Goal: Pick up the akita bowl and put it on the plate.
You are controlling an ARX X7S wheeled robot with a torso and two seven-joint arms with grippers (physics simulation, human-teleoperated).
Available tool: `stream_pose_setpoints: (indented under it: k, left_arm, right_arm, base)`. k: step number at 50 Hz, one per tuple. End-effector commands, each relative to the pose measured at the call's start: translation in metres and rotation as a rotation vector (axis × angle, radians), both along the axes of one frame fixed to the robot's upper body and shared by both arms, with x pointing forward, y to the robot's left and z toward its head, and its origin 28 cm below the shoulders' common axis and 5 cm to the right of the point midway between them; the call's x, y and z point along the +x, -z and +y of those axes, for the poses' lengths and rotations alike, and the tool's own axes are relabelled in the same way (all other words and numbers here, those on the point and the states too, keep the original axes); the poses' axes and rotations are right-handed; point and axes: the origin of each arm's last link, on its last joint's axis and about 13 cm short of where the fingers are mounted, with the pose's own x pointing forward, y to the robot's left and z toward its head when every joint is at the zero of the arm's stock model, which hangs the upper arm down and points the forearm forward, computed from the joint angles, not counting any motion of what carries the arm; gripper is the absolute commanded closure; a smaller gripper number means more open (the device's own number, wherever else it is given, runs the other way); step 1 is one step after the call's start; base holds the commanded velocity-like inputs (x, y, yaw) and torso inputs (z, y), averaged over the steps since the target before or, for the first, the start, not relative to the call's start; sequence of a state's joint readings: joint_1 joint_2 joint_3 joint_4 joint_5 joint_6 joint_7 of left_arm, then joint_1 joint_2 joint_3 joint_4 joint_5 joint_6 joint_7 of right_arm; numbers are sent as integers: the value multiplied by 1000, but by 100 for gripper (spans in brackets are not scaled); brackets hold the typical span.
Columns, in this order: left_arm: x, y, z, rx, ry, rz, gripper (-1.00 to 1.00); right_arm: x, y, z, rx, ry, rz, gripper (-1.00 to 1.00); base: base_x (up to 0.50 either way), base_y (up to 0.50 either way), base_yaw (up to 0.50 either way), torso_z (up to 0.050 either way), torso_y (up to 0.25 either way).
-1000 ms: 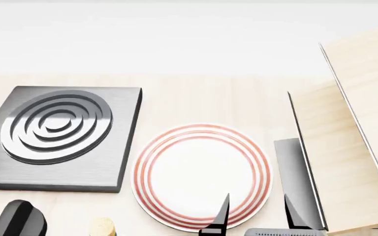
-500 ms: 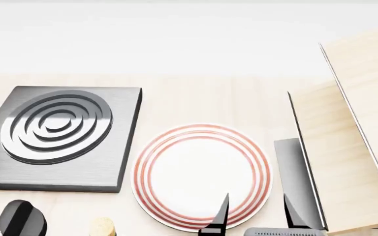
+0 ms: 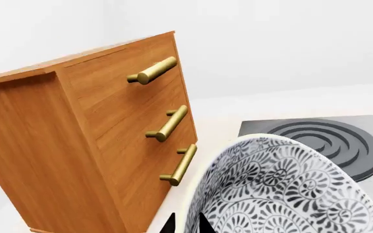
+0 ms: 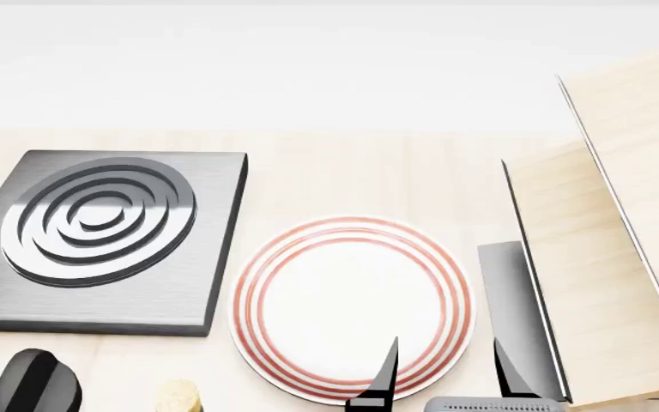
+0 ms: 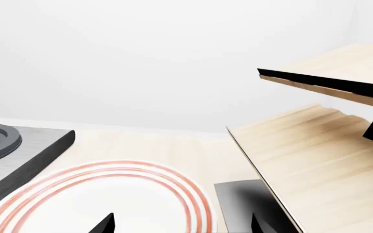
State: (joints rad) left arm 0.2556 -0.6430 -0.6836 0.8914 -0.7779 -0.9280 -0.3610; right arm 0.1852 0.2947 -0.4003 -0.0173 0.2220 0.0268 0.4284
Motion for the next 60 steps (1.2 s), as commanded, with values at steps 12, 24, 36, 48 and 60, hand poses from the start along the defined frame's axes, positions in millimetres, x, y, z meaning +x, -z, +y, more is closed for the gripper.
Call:
stream_pose_setpoints:
  k: [12, 24, 36, 48, 60]
  left_arm:
    - [6, -22, 3, 15, -17, -107, 100]
    - [12, -38, 3, 23, -16, -175, 100]
    - [23, -54, 7, 14, -13, -206, 100]
    - [43, -79, 11, -9, -8, -224, 100]
    - [67, -99, 14, -17, -13, -240, 100]
  right_arm:
    - [1, 2, 0, 0, -1, 4, -100]
    - [1, 2, 0, 1, -3, 4, -100]
    - [1, 5, 1, -3, -6, 12, -100]
    - [1, 7, 1, -2, -7, 17, -100]
    - [1, 6, 2, -6, -8, 15, -100]
  base:
    - [0, 0, 0, 0, 0]
    - [0, 0, 0, 0, 0]
    - [0, 0, 0, 0, 0]
    - [0, 0, 0, 0, 0]
    - [0, 0, 0, 0, 0]
